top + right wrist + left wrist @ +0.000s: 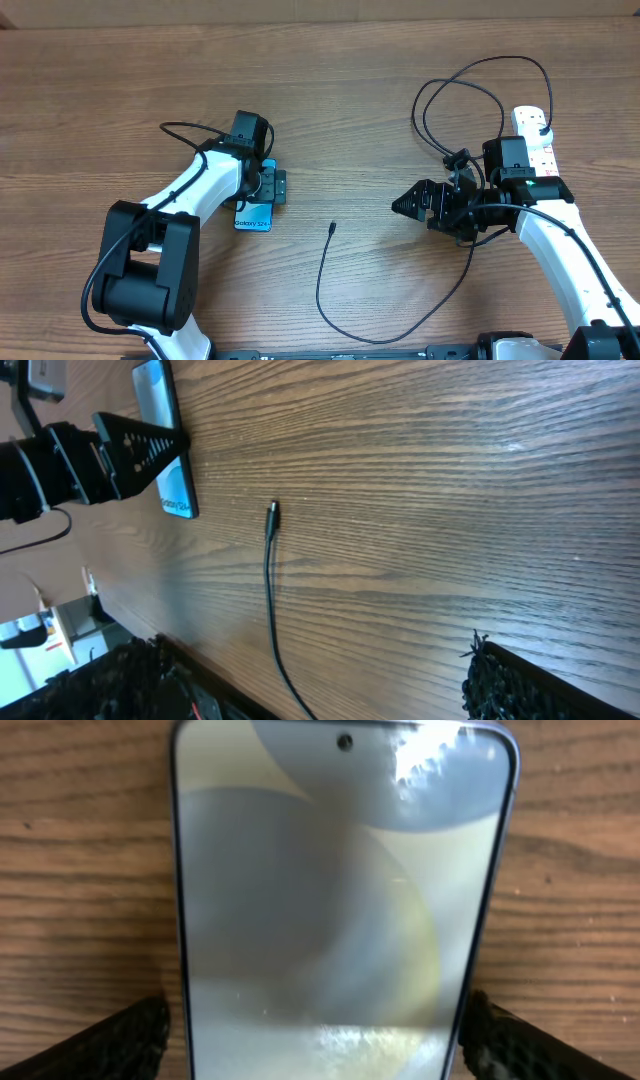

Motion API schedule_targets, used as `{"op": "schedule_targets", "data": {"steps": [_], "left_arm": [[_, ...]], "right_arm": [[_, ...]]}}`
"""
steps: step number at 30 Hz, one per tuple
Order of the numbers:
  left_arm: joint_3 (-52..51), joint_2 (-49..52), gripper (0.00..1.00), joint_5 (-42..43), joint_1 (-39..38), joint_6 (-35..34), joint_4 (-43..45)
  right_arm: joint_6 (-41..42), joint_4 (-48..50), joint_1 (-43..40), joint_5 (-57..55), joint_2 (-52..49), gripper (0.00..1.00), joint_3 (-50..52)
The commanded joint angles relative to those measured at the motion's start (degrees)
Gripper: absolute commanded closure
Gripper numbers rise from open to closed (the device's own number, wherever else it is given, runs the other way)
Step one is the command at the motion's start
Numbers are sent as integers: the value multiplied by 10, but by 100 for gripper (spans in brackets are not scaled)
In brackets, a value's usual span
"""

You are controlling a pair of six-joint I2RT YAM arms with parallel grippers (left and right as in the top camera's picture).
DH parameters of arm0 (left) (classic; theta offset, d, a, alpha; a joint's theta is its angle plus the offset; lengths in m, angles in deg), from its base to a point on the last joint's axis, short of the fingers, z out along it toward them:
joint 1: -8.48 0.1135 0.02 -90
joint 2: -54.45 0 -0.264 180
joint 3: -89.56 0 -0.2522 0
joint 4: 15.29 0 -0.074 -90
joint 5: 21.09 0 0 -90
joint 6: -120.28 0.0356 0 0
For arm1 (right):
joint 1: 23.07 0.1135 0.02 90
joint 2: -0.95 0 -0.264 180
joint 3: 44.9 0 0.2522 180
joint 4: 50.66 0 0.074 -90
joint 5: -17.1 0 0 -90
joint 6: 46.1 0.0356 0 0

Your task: Plug charger to phone and switch on socket

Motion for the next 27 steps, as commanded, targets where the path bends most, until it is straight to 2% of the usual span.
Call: {"op": "schedule_targets", "data": {"steps": [1, 4, 15, 22, 23, 26, 27], "left_arm": [[-21, 18, 9, 9, -1, -11, 7], [-21, 18, 9, 10, -1, -11, 0], [-21, 18, 0, 44, -1, -11, -19], [-21, 18, 0, 59, -1, -7, -15], [-21, 18, 0, 59, -1, -4, -15], [-21, 18, 14, 59, -1, 7, -16], [-21, 18, 14, 59, -1, 6, -17]], "right_arm": [[-1, 2, 3, 18, 0, 0, 3], [-1, 2, 3, 18, 0, 0, 3], [-1, 3, 3, 16, 0, 0, 3], [-1, 3, 3, 16, 0, 0, 3], [-1, 2, 3, 16, 0, 0, 3], [-1, 1, 3, 16, 0, 0, 3], [-1, 1, 3, 16, 0, 0, 3]]}}
